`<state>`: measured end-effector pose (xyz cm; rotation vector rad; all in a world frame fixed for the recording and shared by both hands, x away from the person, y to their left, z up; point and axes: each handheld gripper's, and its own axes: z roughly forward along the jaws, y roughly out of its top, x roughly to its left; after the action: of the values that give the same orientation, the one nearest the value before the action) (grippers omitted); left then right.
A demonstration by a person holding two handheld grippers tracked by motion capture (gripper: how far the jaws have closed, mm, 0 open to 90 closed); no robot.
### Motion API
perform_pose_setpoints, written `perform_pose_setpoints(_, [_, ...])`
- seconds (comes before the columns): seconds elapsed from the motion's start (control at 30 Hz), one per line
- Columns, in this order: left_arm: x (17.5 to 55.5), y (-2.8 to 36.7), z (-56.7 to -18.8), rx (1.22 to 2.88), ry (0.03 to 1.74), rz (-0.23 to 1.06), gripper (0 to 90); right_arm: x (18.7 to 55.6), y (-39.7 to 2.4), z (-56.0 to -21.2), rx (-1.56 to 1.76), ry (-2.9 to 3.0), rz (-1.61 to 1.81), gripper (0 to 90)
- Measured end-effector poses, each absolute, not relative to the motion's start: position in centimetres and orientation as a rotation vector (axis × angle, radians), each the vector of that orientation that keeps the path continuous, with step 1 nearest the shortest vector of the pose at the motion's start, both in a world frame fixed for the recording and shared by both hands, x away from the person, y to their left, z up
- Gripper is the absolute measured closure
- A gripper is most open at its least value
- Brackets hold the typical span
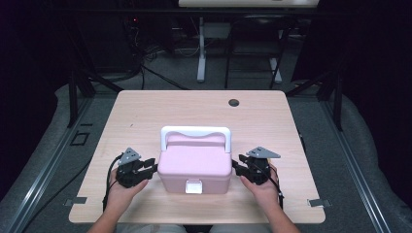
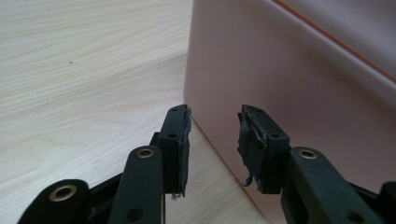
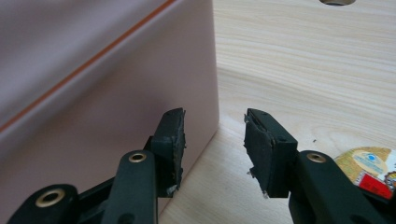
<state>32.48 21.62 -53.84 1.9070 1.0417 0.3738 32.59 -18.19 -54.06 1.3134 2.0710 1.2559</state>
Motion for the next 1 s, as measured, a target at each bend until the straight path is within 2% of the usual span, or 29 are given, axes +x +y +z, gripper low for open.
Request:
perform_pose_setpoints(0.4, [32.31, 21.32, -53.67, 1.906, 1.035, 0.35, 67.1, 32.57, -18.01, -54.12, 1.32, 2.077, 1.271, 61.8])
perform_pose_setpoints(0.6, [32.14, 21.1, -53.59, 1.907, 1.028, 0.347, 73.9, 32.44, -17.84, -54.08, 1.307, 2.091, 1.289, 71.2])
perform_pose_setpoints(1.0, [31.92, 21.05, -53.43, 1.925, 1.005, 0.321, 81.5, 32.13, -17.55, -53.8, 1.284, 2.129, 1.305, 85.4])
